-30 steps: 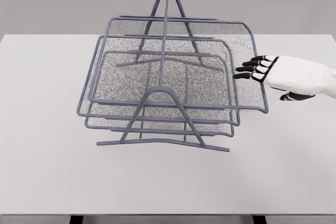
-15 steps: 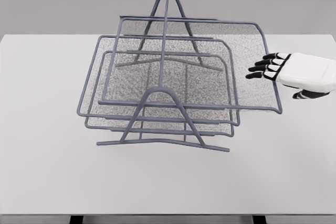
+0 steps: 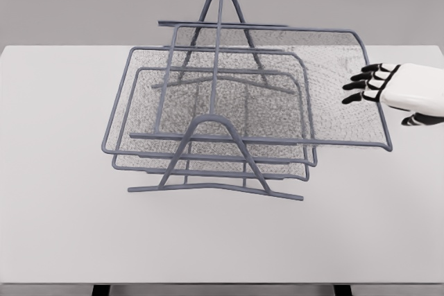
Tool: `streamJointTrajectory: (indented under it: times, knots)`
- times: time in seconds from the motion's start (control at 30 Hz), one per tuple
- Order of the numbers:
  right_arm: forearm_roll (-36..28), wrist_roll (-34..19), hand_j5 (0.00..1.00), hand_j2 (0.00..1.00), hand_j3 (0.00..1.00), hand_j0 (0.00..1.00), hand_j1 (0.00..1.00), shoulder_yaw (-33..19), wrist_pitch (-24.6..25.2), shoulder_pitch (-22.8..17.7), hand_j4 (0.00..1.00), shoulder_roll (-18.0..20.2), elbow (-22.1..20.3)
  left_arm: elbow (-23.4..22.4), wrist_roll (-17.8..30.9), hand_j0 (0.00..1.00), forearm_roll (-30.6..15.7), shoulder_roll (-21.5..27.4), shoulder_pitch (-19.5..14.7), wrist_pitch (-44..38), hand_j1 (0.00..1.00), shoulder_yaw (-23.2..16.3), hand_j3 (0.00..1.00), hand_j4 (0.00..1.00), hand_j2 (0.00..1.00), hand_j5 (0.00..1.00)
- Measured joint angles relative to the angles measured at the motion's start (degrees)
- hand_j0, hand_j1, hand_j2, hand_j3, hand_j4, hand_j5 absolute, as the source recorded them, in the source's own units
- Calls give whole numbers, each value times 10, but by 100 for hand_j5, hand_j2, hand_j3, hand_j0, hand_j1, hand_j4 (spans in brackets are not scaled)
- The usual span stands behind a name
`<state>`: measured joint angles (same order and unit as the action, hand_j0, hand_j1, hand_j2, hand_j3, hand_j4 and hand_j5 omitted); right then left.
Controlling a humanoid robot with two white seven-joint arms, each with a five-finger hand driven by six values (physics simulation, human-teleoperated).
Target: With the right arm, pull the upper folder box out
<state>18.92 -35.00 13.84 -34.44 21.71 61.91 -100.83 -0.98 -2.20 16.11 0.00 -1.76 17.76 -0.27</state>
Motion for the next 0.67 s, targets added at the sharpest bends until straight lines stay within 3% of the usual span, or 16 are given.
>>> streamJointTrajectory:
  times: [0.23,0.37,0.67]
  knots:
    - [5,0,100,100,100,100,100,-31,-6,6,100,20,2,0,0,100,0,0,0,0,100,0,100,100,100,100]
    - [-33,0,100,100,100,100,100,-57,-7,18,100,26,0,0,0,100,0,0,0,0,100,0,100,100,100,100]
    - [-69,0,100,100,100,100,100,-64,-7,16,100,-4,-3,0,0,100,0,0,0,0,100,0,100,100,100,100]
